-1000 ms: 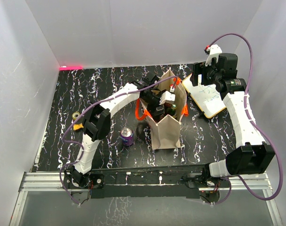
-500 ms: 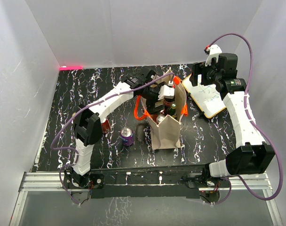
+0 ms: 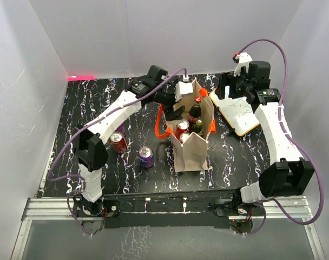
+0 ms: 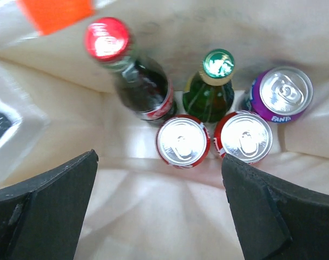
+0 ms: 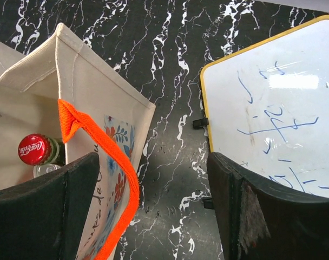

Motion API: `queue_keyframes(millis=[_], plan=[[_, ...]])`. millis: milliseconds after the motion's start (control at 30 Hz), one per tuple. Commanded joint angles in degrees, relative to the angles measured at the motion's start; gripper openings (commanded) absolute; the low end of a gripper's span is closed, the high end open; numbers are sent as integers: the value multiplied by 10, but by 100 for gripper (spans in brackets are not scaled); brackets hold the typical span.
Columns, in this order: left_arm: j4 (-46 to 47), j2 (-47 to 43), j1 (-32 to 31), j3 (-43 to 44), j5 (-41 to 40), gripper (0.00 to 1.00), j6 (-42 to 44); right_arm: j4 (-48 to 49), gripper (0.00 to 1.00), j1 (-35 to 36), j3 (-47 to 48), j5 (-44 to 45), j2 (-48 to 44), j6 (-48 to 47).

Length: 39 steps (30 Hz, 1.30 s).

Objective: Place the beverage into the canvas bag
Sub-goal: Pick up the drink from the center of the board.

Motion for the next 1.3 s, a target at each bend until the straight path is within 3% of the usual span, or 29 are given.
queue_keyframes(millis=[0, 133, 367, 567, 933, 1267], plan=[[90, -83, 38, -14, -6, 95, -132, 44, 84, -3, 36, -20, 16, 15], [145, -121, 73, -26, -73, 93, -234, 50, 84, -2, 58, -36, 37, 26], [141, -179, 112, -53, -237, 96, -268, 60, 84, -2, 94, -31, 70, 31], [114, -233, 161, -147, -347, 96, -293, 61, 84, -2, 97, -27, 70, 30], [52, -308, 243, -331, -348, 96, -365, 69, 84, -2, 65, -21, 53, 29], [69, -304, 251, -424, -349, 97, -374, 70, 84, -2, 60, -20, 50, 27]])
